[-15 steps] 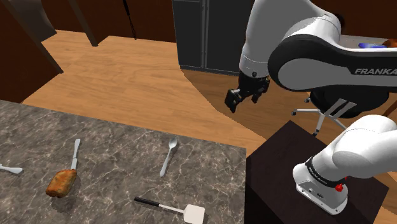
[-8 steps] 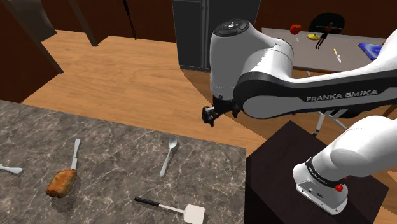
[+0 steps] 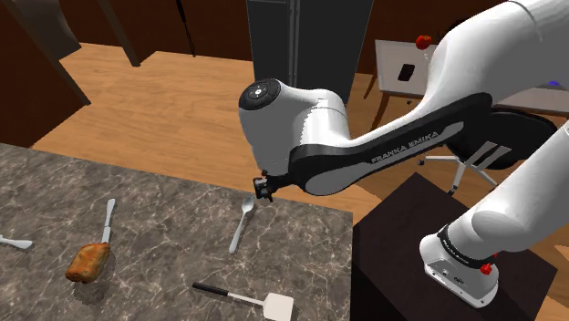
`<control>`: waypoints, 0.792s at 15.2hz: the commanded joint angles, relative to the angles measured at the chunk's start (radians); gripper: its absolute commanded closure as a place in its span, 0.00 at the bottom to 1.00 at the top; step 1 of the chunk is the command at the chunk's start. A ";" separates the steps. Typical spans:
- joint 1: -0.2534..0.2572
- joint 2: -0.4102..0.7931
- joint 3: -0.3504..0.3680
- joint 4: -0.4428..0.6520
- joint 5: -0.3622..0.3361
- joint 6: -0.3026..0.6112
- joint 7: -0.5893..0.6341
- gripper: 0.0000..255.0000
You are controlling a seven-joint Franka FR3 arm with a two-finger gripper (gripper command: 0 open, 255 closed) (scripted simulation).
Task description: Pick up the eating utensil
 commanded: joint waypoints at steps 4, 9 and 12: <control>0.146 0.300 -0.050 0.186 -0.233 -0.057 0.256 0.00; 0.325 0.540 -0.155 0.418 -0.351 -0.135 0.387 0.00; 0.423 0.676 -0.212 0.585 -0.394 -0.188 0.430 0.00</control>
